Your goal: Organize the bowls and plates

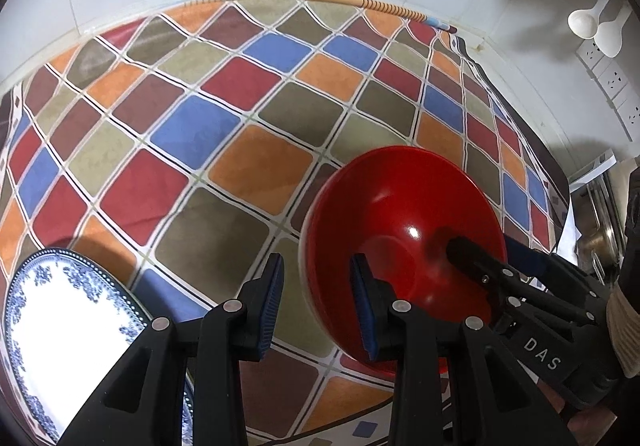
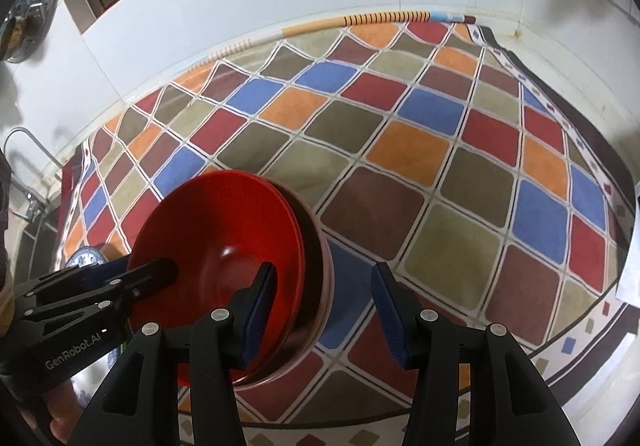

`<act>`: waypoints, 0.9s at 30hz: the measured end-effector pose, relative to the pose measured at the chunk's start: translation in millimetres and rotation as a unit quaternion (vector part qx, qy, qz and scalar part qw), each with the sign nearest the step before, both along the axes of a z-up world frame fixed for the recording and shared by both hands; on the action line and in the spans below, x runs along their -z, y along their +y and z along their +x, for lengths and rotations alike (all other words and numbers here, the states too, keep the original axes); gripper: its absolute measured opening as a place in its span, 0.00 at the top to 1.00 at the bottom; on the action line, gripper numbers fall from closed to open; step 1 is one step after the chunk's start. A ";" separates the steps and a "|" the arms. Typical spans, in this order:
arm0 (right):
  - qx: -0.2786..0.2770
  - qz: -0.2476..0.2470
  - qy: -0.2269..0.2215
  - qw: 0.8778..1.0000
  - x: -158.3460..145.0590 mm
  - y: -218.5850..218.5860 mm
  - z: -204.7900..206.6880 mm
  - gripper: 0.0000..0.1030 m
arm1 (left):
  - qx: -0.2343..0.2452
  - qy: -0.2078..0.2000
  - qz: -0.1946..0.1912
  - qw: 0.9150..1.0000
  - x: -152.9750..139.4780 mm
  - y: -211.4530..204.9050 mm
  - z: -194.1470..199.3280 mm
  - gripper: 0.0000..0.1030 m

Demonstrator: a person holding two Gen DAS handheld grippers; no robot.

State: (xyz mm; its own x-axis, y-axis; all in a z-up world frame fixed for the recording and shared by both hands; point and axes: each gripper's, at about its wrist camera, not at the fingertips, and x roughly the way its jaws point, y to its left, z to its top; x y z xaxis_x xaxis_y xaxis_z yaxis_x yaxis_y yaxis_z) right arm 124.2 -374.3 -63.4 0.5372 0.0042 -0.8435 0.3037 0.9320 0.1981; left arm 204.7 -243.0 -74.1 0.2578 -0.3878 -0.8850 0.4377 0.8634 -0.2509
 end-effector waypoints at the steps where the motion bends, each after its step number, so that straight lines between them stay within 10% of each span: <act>1: 0.000 0.002 0.001 1.000 0.7 0.4 0.2 0.52 | 0.002 0.004 -0.002 1.000 1.0 -1.1 0.1 0.68; 27: -0.005 0.032 0.031 0.999 17.9 10.3 8.2 0.68 | -0.022 0.031 0.016 0.999 17.4 -9.9 6.4 0.78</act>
State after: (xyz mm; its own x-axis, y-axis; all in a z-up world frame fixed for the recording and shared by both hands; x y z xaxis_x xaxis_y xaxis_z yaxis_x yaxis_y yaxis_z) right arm 132.4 -364.0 -81.3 0.4840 0.0649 -0.8727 0.3077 0.9210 0.2391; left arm 211.1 -253.0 -91.6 0.2187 -0.3475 -0.9118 0.3828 0.8901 -0.2474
